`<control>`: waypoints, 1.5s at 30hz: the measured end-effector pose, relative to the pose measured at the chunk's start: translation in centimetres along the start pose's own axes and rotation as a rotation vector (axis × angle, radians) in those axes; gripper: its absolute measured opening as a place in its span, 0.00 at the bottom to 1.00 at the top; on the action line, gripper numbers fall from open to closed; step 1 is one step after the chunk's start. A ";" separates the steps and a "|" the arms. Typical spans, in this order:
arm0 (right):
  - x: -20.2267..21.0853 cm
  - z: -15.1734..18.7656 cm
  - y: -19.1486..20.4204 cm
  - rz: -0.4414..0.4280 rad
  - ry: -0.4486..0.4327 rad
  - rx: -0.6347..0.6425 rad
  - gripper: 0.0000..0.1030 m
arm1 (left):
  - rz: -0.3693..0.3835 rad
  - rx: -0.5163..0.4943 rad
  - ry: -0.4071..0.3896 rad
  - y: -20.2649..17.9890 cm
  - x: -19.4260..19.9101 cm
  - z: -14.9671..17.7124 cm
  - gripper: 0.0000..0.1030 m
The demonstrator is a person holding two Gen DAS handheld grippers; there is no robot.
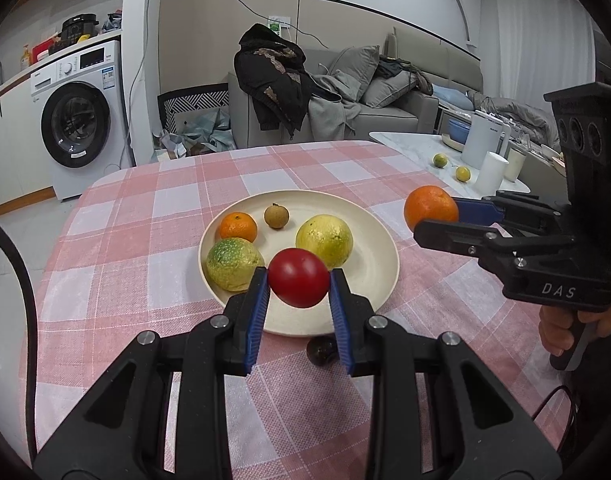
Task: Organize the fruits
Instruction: 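Carry the tomato and orange over the cream plate and open both tools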
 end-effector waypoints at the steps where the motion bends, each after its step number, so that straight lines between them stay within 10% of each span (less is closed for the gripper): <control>1: -0.1 -0.1 -0.1 0.002 0.000 -0.001 0.39 | -0.001 0.000 0.001 -0.1 -0.2 0.0 0.26; 45: -5.7 2.9 -1.7 0.044 0.123 -0.047 0.39 | -0.048 -0.020 0.046 0.9 -4.8 2.0 0.26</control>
Point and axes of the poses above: each gripper's, at about its wrist camera, not at the fingertips, and x roughly against the way its jaws point, y to its left, z to its underside, the point moved 1 cm from there along -x, roughly the way its jaws point, and after that the axes turned 10 degrees about -y, right-handed, at the moved point
